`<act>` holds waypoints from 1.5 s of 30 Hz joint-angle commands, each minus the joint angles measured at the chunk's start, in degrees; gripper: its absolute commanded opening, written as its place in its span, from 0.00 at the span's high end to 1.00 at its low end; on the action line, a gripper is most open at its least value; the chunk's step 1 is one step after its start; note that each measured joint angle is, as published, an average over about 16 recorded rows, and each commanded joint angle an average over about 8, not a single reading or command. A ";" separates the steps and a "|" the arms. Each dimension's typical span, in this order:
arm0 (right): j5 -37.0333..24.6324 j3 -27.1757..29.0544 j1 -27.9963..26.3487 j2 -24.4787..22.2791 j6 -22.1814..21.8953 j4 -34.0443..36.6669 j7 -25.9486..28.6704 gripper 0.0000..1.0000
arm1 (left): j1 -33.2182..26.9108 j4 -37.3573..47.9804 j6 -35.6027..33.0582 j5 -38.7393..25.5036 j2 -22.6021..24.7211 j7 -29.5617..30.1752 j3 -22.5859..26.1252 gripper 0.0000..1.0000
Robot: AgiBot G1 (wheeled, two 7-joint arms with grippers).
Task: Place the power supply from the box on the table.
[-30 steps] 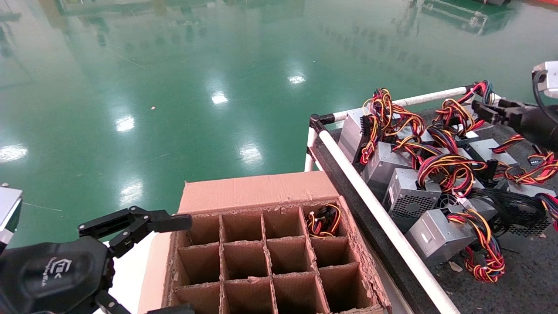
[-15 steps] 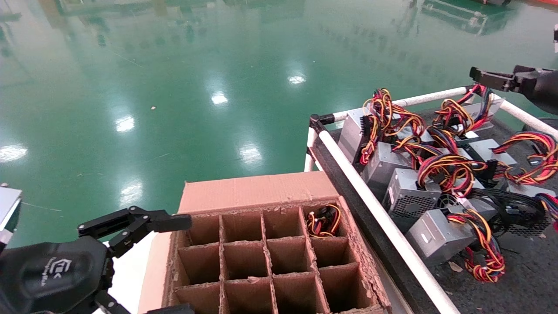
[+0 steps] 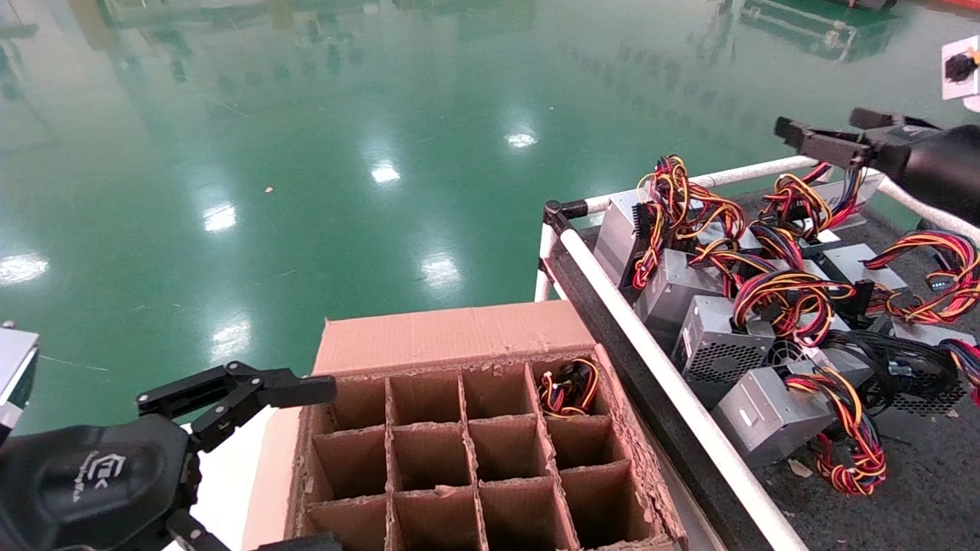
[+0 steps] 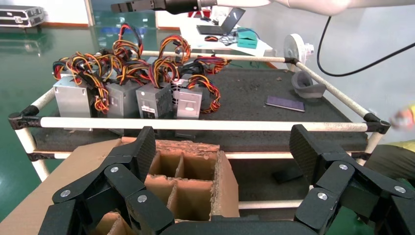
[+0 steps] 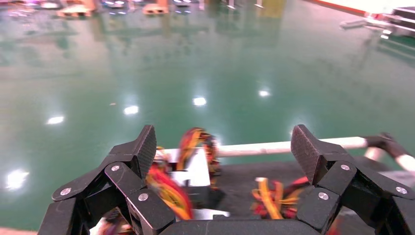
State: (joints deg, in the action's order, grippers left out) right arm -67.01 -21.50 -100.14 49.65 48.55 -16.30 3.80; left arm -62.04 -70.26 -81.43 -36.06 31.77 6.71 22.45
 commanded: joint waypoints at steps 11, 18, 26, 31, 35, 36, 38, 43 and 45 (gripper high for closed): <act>6.53 1.42 10.01 -3.80 9.64 -14.87 1.80 0.00 | 0.00 0.00 0.00 0.00 0.00 0.00 0.00 0.00; 10.32 2.25 15.82 -6.00 15.24 -23.49 2.85 0.00 | 0.00 0.00 0.00 0.00 0.00 0.00 0.00 0.00; 14.67 3.20 22.50 -8.53 21.67 -33.41 4.05 0.00 | 0.00 0.00 0.00 0.00 0.00 0.00 0.00 0.00; 17.38 3.79 26.65 -10.11 25.67 -39.58 4.80 0.00 | 0.00 0.00 0.00 0.00 0.00 0.00 0.00 0.00; 19.56 4.26 29.99 -11.38 28.89 -44.54 5.40 0.00 | 0.00 0.00 0.00 0.00 0.00 0.00 0.00 0.00; 20.09 4.38 30.81 -11.69 29.67 -45.74 5.55 0.00 | 0.00 0.00 0.00 0.00 0.00 0.00 0.00 0.00; 21.19 4.62 32.49 -12.33 31.29 -48.25 5.85 0.00 | 0.00 0.00 0.00 0.00 0.00 0.00 0.00 0.00; 23.75 5.18 36.43 -13.82 35.08 -54.09 6.56 0.00 | 0.00 0.00 0.00 0.00 0.00 0.00 0.00 0.00; 24.61 5.36 37.78 -14.32 36.38 -56.12 6.81 0.00 | 0.00 0.00 0.01 0.00 0.00 0.00 0.00 0.00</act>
State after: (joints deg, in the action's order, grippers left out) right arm -42.73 -16.21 -62.87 35.53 84.42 -71.66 10.50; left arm -62.03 -70.25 -81.43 -36.05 31.77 6.71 22.44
